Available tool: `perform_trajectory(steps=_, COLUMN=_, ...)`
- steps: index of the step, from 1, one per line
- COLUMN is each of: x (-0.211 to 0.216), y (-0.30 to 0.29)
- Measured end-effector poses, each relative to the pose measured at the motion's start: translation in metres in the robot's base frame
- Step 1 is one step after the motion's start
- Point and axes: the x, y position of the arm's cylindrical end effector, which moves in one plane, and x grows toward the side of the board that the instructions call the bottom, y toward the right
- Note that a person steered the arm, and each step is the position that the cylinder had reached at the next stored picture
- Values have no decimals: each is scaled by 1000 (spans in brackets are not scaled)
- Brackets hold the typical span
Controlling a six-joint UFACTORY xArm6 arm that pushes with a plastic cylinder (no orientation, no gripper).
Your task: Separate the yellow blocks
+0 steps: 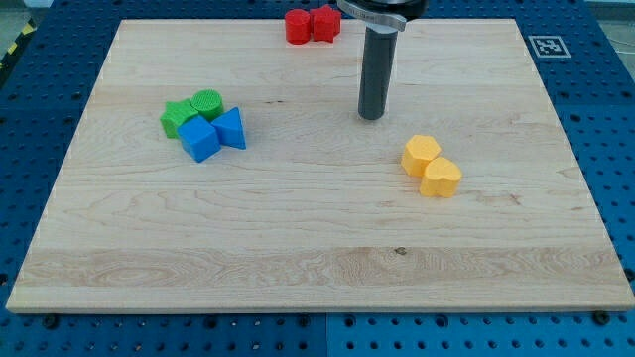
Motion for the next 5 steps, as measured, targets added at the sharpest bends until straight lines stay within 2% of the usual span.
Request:
perform_trajectory(steps=1, x=8, y=-2)
perform_trajectory(steps=3, x=58, y=-2)
perform_trajectory(steps=5, x=88, y=30)
